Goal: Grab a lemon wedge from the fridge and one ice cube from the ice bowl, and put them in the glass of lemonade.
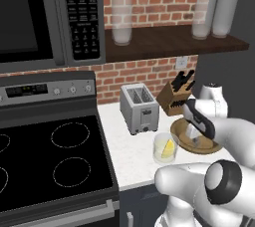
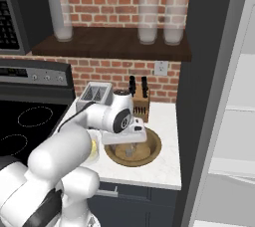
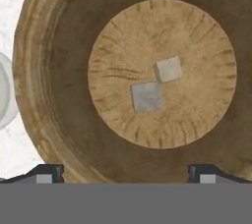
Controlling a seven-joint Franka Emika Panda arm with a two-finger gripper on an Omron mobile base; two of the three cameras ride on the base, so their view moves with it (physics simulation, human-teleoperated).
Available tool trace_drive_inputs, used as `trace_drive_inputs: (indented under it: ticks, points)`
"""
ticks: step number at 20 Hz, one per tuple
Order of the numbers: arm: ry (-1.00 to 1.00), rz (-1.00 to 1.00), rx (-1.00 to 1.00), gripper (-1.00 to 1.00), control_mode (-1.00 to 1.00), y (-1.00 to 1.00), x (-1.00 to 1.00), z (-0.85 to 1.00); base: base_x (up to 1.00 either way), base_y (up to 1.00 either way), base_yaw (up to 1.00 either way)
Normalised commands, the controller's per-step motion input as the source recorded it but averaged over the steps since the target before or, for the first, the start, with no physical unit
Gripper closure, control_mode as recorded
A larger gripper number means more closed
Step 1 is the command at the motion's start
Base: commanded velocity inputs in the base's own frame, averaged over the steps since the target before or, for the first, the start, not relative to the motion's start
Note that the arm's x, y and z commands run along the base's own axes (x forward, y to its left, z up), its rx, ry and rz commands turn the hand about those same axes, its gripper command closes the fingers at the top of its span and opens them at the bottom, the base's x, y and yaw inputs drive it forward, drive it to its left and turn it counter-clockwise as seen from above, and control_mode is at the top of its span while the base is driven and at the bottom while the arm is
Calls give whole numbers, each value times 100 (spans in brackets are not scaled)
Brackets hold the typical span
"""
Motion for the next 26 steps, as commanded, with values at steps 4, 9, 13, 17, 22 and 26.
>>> trace_drive_inputs:
  ticks: [4, 9, 13, 17, 22, 26]
  points:
    - [0, 0, 0, -100, -100, -6, 5, -23, 0, 0, 0]
    - [0, 0, 0, -100, -100, -12, 1, -21, 0, 0, 0]
    - [0, 0, 0, -100, -100, -8, 12, -19, 0, 0, 0]
    - [0, 0, 0, -100, -100, 0, 16, -20, 0, 0, 0]
    - [0, 0, 0, -100, -100, 0, 15, -20, 0, 0, 0]
    - [0, 0, 0, -100, -100, 0, 7, -19, 0, 0, 0]
